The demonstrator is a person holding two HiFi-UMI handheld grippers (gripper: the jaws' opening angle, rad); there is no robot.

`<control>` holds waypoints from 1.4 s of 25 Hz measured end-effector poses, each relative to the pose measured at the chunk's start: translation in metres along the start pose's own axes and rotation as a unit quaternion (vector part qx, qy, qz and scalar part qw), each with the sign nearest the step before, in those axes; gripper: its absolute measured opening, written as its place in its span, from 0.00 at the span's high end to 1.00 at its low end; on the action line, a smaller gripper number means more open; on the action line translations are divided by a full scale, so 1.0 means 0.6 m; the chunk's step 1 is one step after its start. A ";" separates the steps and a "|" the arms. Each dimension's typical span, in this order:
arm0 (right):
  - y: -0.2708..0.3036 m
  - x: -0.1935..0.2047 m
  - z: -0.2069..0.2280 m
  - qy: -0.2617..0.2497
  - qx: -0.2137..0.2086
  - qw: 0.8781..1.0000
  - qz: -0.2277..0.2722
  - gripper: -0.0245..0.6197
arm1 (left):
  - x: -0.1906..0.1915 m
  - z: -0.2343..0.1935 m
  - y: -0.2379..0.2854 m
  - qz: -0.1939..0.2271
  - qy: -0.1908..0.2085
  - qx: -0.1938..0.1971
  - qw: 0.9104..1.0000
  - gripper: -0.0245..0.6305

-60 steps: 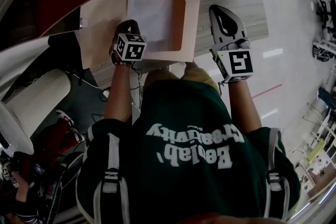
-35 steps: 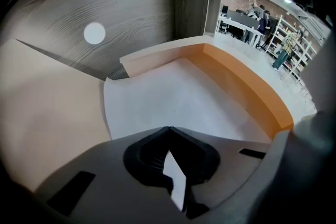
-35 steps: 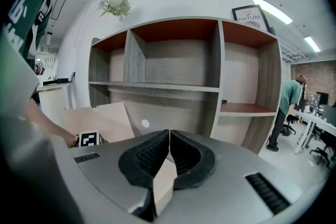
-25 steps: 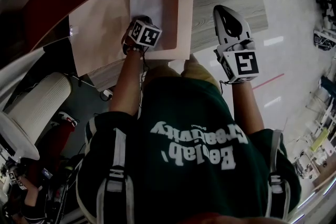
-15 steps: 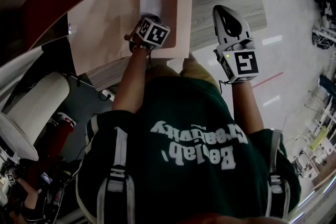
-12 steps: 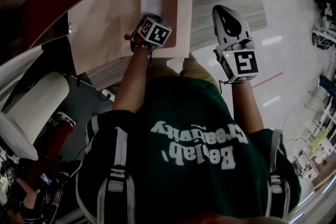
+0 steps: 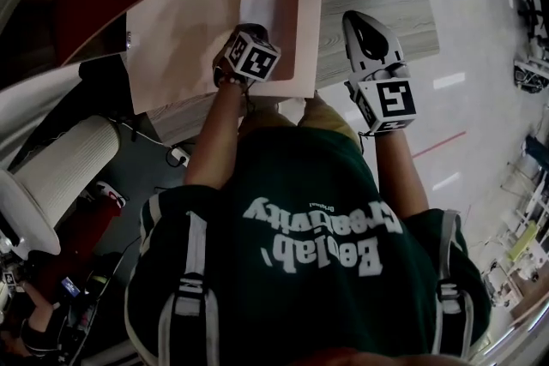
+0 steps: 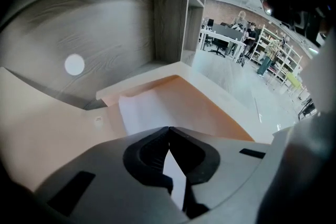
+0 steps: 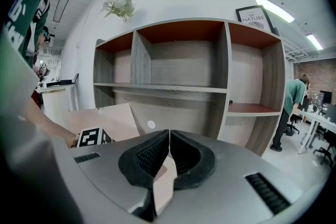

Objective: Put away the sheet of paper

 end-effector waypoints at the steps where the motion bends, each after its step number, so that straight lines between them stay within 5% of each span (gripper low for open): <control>1: -0.004 -0.007 -0.004 0.004 0.000 1.000 0.000 0.91 | -0.006 -0.001 -0.020 0.012 0.001 -0.009 1.000 0.93; 8: -0.017 -0.073 -0.021 0.003 -0.006 0.999 0.032 0.91 | -0.076 -0.015 -0.184 0.130 0.022 -0.079 0.988 0.93; 13: -0.038 -0.105 -0.044 0.002 -0.008 0.998 0.060 0.91 | -0.117 -0.012 -0.329 0.220 0.024 -0.121 0.968 0.93; 17: -0.050 -0.121 -0.063 -0.002 -0.010 0.997 0.076 0.91 | -0.139 -0.009 -0.431 0.290 0.028 -0.162 0.943 0.93; 24: -0.102 -0.149 -0.046 -0.021 -0.016 0.995 0.096 0.91 | -0.194 0.033 -0.562 0.417 0.028 -0.249 0.874 0.93; 26: -0.128 -0.149 -0.014 -0.030 -0.023 0.994 0.104 0.91 | -0.220 0.065 -0.562 0.430 0.018 -0.266 0.863 0.93; 31: -0.189 -0.124 0.071 -0.039 -0.043 0.992 0.116 0.91 | -0.260 0.162 -0.518 0.424 0.004 -0.288 0.859 0.93; 35: -0.219 -0.130 0.037 -0.046 -0.066 0.989 0.124 0.91 | -0.221 0.181 -0.543 0.403 -0.010 -0.304 0.863 0.93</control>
Point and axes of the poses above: the fingertips, and each gripper's own axes: y forward along the fingers, z to its right, x out of its underside, the point moved 7 cm from there along -y, backward along the fingers, and after that the axes turned 6 degrees about y, right-handed, at the moved point
